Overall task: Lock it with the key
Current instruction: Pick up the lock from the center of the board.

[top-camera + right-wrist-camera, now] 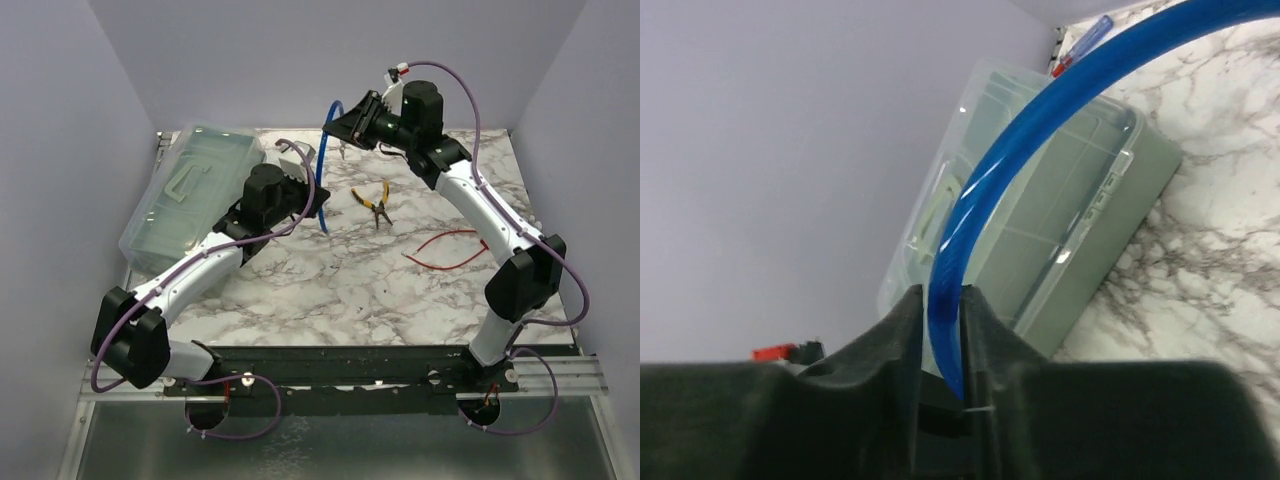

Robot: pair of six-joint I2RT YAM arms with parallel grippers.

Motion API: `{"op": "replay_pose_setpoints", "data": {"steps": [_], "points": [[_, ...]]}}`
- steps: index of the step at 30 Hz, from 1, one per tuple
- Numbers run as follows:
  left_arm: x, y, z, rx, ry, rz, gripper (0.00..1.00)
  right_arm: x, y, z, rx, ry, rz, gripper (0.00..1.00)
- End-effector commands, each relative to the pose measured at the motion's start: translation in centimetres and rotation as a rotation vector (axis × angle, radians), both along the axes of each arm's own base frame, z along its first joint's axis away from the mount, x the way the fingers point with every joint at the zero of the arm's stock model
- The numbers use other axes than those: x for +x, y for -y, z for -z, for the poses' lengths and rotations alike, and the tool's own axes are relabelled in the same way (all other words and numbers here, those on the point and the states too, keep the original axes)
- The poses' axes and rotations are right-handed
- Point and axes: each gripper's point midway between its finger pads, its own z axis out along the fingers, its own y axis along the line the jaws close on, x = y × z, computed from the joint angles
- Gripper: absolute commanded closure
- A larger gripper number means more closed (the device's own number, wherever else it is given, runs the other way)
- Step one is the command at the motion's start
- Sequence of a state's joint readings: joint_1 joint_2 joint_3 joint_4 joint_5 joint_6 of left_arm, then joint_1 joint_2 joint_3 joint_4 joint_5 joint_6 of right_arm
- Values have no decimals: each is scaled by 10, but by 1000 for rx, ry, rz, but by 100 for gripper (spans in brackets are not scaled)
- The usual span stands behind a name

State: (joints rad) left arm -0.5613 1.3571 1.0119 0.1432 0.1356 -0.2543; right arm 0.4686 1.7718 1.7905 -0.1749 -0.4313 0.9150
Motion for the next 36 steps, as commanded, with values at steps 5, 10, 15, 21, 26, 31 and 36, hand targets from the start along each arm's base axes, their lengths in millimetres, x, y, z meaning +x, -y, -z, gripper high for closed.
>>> {"op": "replay_pose_setpoints", "data": {"steps": [5, 10, 15, 21, 26, 31, 36], "points": [[-31, -9, -82, 9, 106, 200, 100, -37, 31, -22, -7, 299, -114, 42], [-48, -7, -118, 12, 180, 300, 100, -63, 47, -24, -104, 516, -153, 27], [-58, -8, -157, -4, 264, 342, 100, -69, 64, 3, -296, 628, -162, 17], [-76, -5, -190, -31, 322, 427, 100, -62, 88, 45, -495, 653, -116, 16], [-86, 2, -200, -61, 318, 492, 100, -41, 115, 61, -605, 632, 2, 16], [-89, 7, -206, -89, 298, 527, 100, -25, 141, 57, -613, 589, 66, 19], [-92, 7, -209, -100, 291, 538, 100, -34, 135, 51, -626, 652, -6, 22]]}}
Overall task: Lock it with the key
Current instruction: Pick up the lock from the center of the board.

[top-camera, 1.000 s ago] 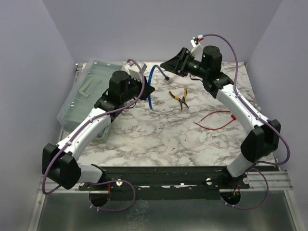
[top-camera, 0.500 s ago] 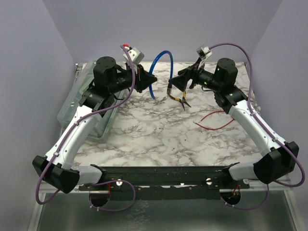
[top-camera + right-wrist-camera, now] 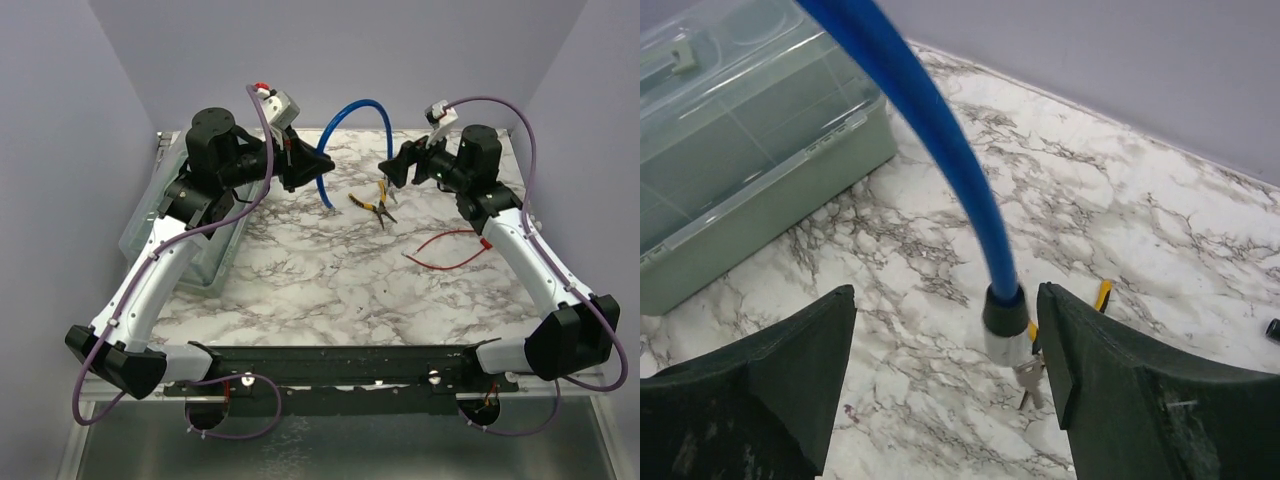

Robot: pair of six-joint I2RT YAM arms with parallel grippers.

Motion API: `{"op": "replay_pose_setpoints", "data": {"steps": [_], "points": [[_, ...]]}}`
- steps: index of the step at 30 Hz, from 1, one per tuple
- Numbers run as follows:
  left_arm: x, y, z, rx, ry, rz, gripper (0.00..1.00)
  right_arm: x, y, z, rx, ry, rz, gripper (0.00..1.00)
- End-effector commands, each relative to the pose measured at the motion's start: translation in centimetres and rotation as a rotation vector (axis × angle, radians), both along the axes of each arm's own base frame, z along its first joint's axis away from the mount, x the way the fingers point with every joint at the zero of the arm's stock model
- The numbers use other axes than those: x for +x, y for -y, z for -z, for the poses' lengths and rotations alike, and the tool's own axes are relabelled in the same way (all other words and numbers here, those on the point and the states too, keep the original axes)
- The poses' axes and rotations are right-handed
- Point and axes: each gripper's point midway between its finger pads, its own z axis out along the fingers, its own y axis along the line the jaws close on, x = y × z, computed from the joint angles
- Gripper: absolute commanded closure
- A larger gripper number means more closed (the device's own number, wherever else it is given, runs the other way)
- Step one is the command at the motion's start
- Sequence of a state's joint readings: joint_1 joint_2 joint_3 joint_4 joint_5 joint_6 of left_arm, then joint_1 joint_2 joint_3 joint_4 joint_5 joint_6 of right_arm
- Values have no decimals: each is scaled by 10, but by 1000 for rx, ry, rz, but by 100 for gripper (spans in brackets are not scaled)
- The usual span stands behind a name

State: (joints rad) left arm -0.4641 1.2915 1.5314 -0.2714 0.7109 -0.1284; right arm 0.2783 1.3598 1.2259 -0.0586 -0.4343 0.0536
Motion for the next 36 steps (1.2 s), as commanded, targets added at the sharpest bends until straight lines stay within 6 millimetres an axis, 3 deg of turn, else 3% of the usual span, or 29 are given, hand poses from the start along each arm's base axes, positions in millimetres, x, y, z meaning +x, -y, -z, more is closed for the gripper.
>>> {"op": "replay_pose_setpoints", "data": {"steps": [1, 14, 18, 21, 26, 30, 36], "points": [[-13, 2, -29, -50, 68, 56, 100, -9, -4, -14, -53, 55, -67, 23], [-23, 2, -36, -71, 43, 89, 100, 14, -16, 21, -64, -28, -100, 23], [-25, 5, -36, -75, 26, 112, 100, 22, -14, 29, -67, -20, -73, 30], [-24, 6, -36, -77, 15, 116, 100, 27, -14, 28, -67, -12, -62, 36], [-27, 8, -36, -83, -6, 145, 100, 35, -15, 23, -61, 15, -53, 39], [-27, 8, -38, -93, -12, 136, 100, 38, -18, 27, -56, -8, -63, 56], [-10, -1, -42, -120, 40, 10, 100, 26, -28, 23, 40, -114, -95, 99]]}}
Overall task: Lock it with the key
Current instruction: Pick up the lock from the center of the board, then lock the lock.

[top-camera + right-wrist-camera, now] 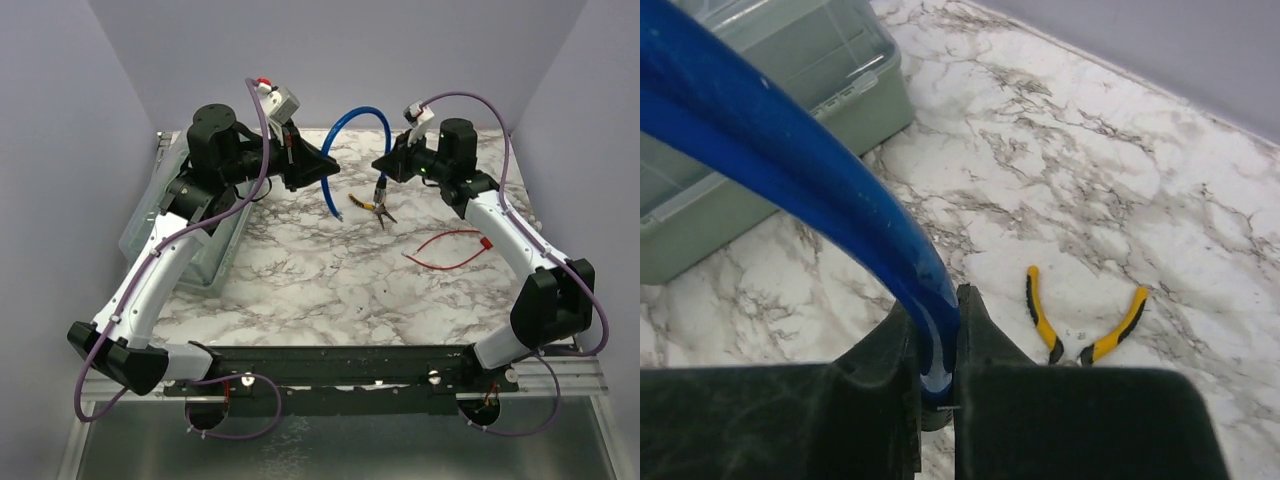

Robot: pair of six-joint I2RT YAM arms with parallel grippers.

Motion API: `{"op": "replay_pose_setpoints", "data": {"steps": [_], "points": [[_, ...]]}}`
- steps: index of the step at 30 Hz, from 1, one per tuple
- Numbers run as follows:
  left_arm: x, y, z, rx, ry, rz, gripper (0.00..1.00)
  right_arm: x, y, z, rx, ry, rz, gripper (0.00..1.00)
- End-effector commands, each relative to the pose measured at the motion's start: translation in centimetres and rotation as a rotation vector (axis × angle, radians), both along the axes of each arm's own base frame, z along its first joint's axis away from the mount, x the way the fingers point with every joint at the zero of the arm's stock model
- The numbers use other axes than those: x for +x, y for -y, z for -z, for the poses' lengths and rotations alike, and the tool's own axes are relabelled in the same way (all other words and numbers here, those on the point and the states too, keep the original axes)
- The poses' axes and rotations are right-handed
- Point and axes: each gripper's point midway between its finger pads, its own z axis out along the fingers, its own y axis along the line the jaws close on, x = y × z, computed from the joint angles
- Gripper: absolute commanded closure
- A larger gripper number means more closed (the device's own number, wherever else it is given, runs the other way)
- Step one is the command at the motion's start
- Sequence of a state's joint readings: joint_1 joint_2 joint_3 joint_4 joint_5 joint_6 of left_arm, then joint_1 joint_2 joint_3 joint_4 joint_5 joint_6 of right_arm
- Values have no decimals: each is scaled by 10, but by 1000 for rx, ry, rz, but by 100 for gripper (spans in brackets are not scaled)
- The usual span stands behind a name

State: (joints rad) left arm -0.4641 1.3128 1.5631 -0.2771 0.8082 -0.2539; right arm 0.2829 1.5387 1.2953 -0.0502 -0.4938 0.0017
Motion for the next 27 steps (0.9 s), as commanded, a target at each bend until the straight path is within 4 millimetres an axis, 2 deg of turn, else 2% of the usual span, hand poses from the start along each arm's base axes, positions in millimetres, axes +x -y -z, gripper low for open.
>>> {"op": "replay_pose_setpoints", "data": {"steps": [1, 4, 7, 14, 21, 27], "points": [[12, -13, -37, -88, 162, -134, 100, -8, -13, -23, 125, -87, -19, 99], [27, -21, -39, -144, 210, -239, 100, -17, -23, -35, 235, -194, -33, 99], [31, -21, -40, -177, 240, -271, 100, -25, -33, -42, 333, -304, -52, 100], [24, -4, -45, -210, 285, -242, 100, -35, -41, -40, 495, -508, -58, 99], [25, -1, -50, -235, 292, -252, 100, -40, -43, -38, 540, -549, -91, 99], [28, 0, -48, -241, 282, -263, 100, -56, -48, -43, 575, -536, -187, 99]]}}
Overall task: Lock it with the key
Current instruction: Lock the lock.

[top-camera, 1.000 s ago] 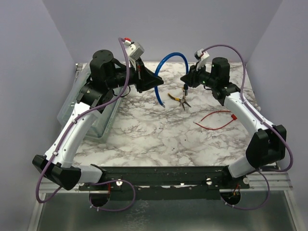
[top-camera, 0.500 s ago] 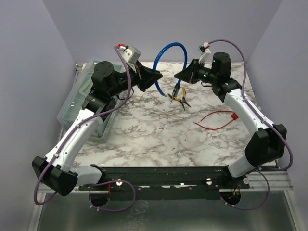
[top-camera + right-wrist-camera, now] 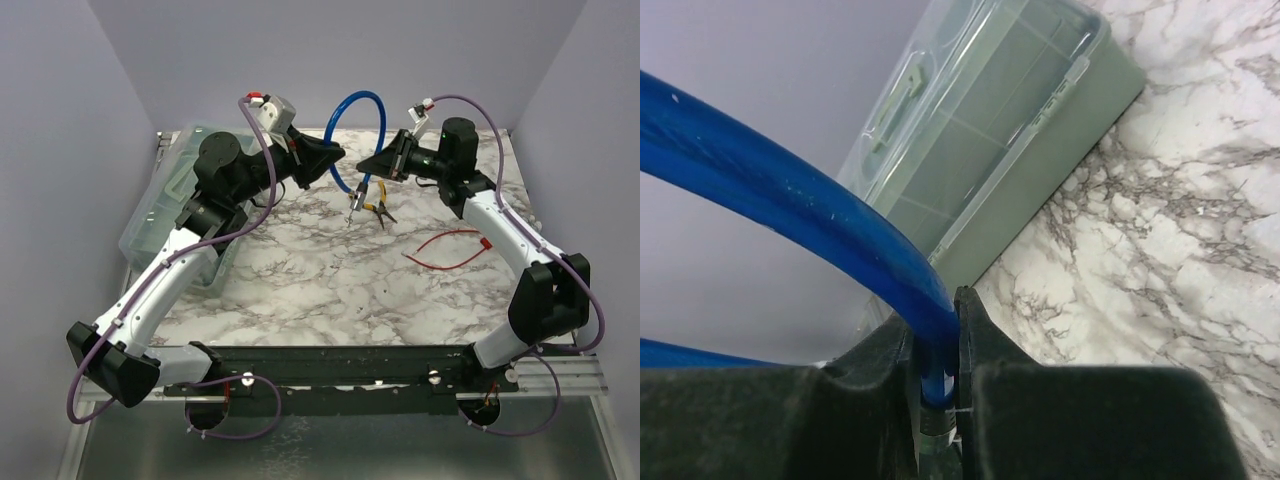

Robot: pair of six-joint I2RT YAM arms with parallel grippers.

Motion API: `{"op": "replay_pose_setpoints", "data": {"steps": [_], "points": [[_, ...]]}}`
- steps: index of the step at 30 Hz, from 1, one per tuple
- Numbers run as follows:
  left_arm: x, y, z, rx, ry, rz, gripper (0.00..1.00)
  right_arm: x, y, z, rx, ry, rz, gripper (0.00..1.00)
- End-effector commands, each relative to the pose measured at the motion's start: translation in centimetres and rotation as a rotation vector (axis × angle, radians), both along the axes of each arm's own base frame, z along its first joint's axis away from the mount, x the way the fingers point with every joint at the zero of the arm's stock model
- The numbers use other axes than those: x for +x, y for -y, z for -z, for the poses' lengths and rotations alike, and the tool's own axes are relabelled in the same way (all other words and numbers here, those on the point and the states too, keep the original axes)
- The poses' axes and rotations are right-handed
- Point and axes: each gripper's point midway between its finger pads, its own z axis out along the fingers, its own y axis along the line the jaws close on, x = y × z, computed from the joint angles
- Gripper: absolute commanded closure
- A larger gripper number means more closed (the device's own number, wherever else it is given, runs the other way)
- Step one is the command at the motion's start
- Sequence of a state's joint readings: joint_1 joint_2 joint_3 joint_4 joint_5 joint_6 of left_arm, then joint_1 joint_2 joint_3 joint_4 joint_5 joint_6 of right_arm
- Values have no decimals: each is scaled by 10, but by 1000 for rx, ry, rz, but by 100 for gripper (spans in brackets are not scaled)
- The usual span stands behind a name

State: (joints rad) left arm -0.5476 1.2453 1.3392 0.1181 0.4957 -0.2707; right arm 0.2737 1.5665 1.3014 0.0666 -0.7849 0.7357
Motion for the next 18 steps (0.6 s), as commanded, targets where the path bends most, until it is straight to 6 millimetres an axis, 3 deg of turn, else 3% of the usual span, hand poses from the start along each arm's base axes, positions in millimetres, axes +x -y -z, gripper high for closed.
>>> {"op": "replay_pose_setpoints", "data": {"steps": [1, 18], "points": [[-2, -7, -37, -88, 112, -37, 100, -14, -2, -8, 79, -12, -61, 99], [-8, -5, -29, -80, 64, -7, 100, -20, 4, -21, 150, -4, -67, 99]]}}
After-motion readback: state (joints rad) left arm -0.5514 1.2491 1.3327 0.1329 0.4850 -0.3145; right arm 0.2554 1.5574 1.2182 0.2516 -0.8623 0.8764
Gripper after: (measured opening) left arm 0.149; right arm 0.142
